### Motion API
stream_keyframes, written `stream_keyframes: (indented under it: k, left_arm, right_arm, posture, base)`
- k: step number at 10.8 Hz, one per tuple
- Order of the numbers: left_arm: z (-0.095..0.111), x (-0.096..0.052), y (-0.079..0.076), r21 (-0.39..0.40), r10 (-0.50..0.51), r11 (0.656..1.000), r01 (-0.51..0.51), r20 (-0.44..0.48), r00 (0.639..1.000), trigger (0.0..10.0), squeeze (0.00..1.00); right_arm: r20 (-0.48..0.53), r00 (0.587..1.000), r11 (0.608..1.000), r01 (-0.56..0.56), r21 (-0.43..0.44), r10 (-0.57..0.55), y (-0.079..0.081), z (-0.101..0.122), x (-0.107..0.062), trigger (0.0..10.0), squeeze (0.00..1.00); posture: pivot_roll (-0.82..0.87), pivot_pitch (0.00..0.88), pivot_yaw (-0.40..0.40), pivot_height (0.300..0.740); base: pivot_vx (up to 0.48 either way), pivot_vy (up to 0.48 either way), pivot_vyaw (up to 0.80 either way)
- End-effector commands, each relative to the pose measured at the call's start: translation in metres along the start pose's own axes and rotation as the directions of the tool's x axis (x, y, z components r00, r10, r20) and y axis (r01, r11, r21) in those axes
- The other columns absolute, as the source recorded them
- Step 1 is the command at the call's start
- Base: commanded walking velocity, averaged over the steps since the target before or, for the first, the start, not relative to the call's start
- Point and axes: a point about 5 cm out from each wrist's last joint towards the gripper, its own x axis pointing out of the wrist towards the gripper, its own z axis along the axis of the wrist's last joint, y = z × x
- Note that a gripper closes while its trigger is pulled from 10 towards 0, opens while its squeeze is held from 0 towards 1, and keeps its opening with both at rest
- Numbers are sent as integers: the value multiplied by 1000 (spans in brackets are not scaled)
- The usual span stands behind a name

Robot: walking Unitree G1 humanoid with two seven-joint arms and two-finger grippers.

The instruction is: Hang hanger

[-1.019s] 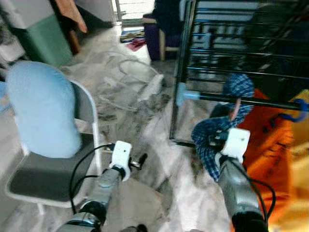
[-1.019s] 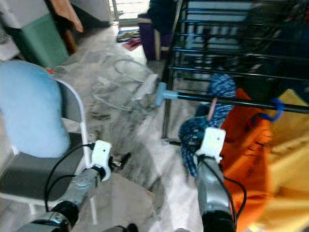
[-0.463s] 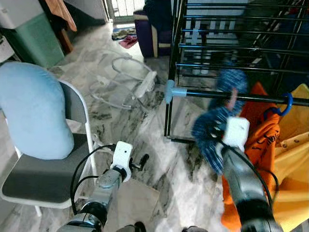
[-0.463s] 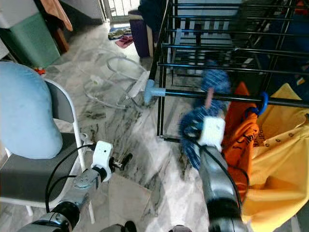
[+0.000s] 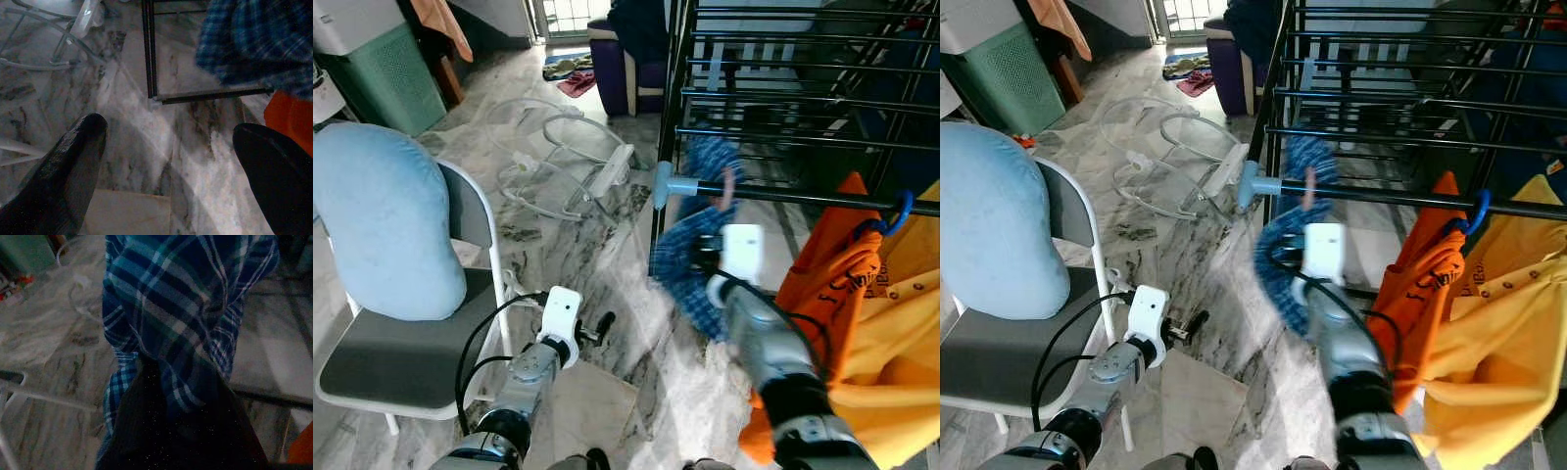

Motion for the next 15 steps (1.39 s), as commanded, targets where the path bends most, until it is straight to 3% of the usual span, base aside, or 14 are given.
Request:
stream_keyframes:
  k: [1, 6, 7, 8, 11, 15]
  left_arm:
    - [-4, -3, 3, 10, 11, 1000, -11, -12, 1000, 10000, 0]
    - [-6, -3, 1, 17, 0, 1000, 0, -26, 1000, 10000, 0]
    - [-5, -2, 1, 18, 0, 1000, 1, -25, 1000, 10000, 0]
    - [-5, -2, 1, 16, 1, 1000, -1, -23, 1000, 10000, 0]
    - [-8, -3, 0, 17, 14, 1000, -13, -39, 999, 10000, 0]
    - [-5, -1, -2, 20, 7, 1000, -7, -35, 999, 10000, 0]
  right_arm:
    - [-55, 998, 999, 28, 17, -27, -1, -7, 1, 10000, 0]
    - [-90, 995, 995, 46, 93, -38, -7, -11, 0, 10000, 0]
    - [-83, 996, 994, 49, 99, -41, -7, -11, -1, 10000, 1000]
    - [-53, 998, 995, 47, 92, -42, -7, -8, -3, 10000, 1000]
    - [28, 998, 996, 55, -67, -53, -10, -3, -19, 10000, 1000]
    - [88, 983, 985, 166, -54, -161, -23, -6, -43, 10000, 1000]
  posture:
    - [-176, 102, 72, 740]
    - [-186, 105, 78, 740]
    - [-186, 105, 78, 740]
    - [-186, 103, 78, 740]
    - [-188, 100, 74, 740]
    - [-205, 102, 80, 740]
  base:
    - [0, 0, 0]
    - [0, 0, 0]
    - [0, 0, 0]
    - [0, 0, 0]
    - [0, 0, 0]
    - [0, 0, 0]
